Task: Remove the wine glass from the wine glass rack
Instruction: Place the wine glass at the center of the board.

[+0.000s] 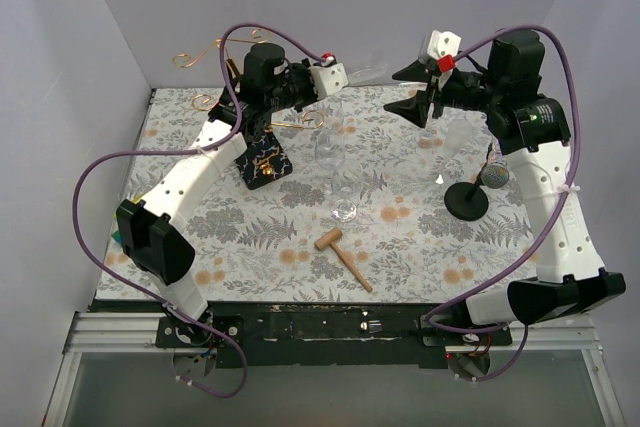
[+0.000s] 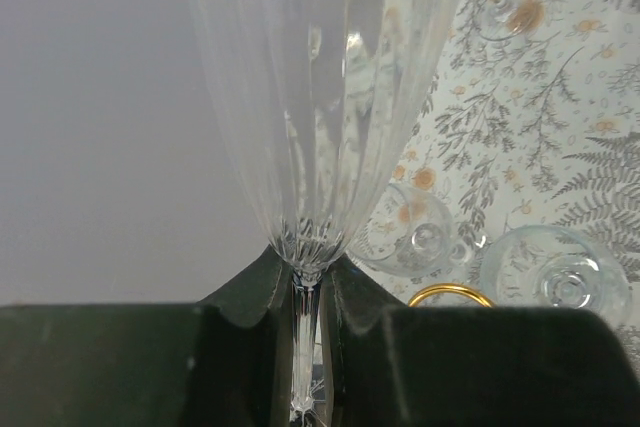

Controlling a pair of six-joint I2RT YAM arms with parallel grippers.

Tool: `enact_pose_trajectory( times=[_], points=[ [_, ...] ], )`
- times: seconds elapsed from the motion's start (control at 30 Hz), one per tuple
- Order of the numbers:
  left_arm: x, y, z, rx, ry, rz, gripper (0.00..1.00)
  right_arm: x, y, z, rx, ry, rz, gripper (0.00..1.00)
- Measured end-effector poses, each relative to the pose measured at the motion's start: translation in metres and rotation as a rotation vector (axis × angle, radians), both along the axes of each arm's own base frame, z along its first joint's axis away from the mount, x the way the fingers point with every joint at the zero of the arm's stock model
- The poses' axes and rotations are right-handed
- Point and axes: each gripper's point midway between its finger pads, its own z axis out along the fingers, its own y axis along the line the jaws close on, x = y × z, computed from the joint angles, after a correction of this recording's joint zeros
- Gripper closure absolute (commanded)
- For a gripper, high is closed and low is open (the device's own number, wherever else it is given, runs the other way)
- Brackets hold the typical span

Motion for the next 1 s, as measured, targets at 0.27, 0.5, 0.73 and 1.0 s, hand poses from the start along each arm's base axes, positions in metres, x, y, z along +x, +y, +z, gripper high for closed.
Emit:
enact_pose_trajectory(
  times=[0.27,0.5,0.73,1.0],
  points=[
    [-0.011,-0.009,-0.011,-0.015,0.070,-0.061,1.00,0.010,0.003,0.004,0.007,-0.061,0.008,0.39],
    [-0.018,-0.016,-0.013,-0.022,0.084,-0.117,1.00,0.017,0.008,-0.004,-0.020,-0.086,0.042,0.53],
    [-0.017,-0.021,-0.019,0.001,0.079,-0.155,0.99,0.037,0.015,-0.023,-0.065,-0.079,0.079,0.74],
    [-0.010,-0.025,-0.024,-0.009,0.092,-0.146,0.32,0.032,0.014,-0.025,-0.098,-0.102,0.096,0.98]
  ],
)
